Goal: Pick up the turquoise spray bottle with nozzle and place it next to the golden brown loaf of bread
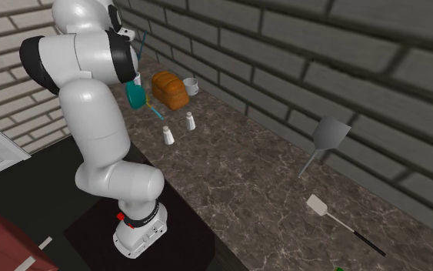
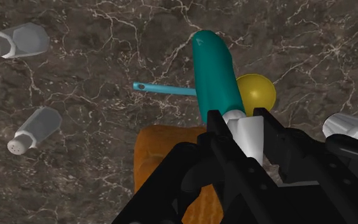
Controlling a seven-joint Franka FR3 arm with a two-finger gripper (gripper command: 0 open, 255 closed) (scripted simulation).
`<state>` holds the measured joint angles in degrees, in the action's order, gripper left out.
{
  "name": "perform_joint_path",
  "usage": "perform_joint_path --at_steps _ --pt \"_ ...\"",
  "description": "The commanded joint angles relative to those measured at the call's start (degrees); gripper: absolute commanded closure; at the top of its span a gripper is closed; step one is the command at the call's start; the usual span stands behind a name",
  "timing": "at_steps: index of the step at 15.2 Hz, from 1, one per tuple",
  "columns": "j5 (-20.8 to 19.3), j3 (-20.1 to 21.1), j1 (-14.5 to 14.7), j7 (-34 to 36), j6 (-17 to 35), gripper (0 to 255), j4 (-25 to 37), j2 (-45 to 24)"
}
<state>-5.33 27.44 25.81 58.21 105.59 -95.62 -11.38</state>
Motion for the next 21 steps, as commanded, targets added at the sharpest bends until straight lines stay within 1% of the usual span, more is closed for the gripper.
perform_joint_path --at_steps 1,11,19,20,21 --pt "-0.13 -0.05 -0.02 0.09 1.62 255 -1.42 -0.19" --pt "-1.22 -0.37 0.06 0.83 9.11 255 -7.36 -1.95" --pt "-1.22 -0.37 0.06 0.83 9.11 255 -7.36 -1.95" --pt "-1.22 -0.37 0.06 0.83 9.11 0 -7.36 -1.95" --pt "-1.22 -0.37 0.06 0.83 9.11 0 -7.35 -1.96"
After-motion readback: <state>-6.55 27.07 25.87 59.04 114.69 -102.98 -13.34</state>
